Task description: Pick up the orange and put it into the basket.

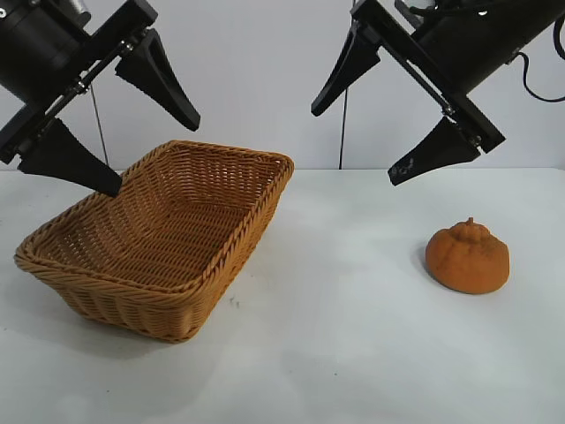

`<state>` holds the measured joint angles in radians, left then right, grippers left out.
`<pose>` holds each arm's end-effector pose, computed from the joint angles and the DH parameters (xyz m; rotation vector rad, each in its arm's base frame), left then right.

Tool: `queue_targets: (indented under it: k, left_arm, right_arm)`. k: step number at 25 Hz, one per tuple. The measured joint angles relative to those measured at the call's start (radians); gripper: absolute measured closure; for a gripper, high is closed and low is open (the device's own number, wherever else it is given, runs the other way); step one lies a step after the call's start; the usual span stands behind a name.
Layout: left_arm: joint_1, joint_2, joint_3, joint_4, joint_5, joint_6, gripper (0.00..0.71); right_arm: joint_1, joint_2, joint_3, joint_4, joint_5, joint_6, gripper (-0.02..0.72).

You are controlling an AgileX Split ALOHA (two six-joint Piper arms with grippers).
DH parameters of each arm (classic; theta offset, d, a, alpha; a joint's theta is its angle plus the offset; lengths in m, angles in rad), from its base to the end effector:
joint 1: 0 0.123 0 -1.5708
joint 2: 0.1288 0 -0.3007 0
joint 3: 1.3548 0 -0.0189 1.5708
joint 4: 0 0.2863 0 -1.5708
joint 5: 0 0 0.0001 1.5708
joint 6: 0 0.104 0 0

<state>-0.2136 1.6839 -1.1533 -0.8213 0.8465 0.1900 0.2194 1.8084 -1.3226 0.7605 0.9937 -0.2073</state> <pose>0.3575 -0.1359 0.2317 -0.0980 2.7210 -0.9752 0.3838 0.1472 0.2298 -0.0771 2.8125 0.9816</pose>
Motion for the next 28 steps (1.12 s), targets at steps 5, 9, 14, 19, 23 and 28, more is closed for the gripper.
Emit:
queue_targets:
  k: [5,9,14,19,23,28]
  left_arm:
    - [0.0,0.0,0.0,0.0,-0.002,0.002,0.062]
    - [0.0,0.0,0.0,0.0,-0.002,0.003,0.062]
    - [0.0,0.0,0.0,0.0,-0.002,0.003,0.062]
    - [0.0,0.0,0.0,0.0,-0.002,0.003,0.062]
    - [0.0,0.0,0.0,0.0,-0.021,0.003,0.062]
    - [0.0,0.0,0.0,0.0,-0.029,0.003,0.062]
  right_arm:
    - [0.0,0.0,0.0,0.0,0.0,0.0,0.02]
    - [0.0,0.0,0.0,0.0,0.0,0.0,0.02]
    - [0.0,0.0,0.0,0.0,0.0,0.0,0.02]
    - [0.0,0.0,0.0,0.0,0.0,0.0,0.02]
    - [0.0,0.0,0.0,0.0,-0.001,0.0,0.02]
    - [0.0,0.0,0.0,0.0,-0.003,0.0,0.02]
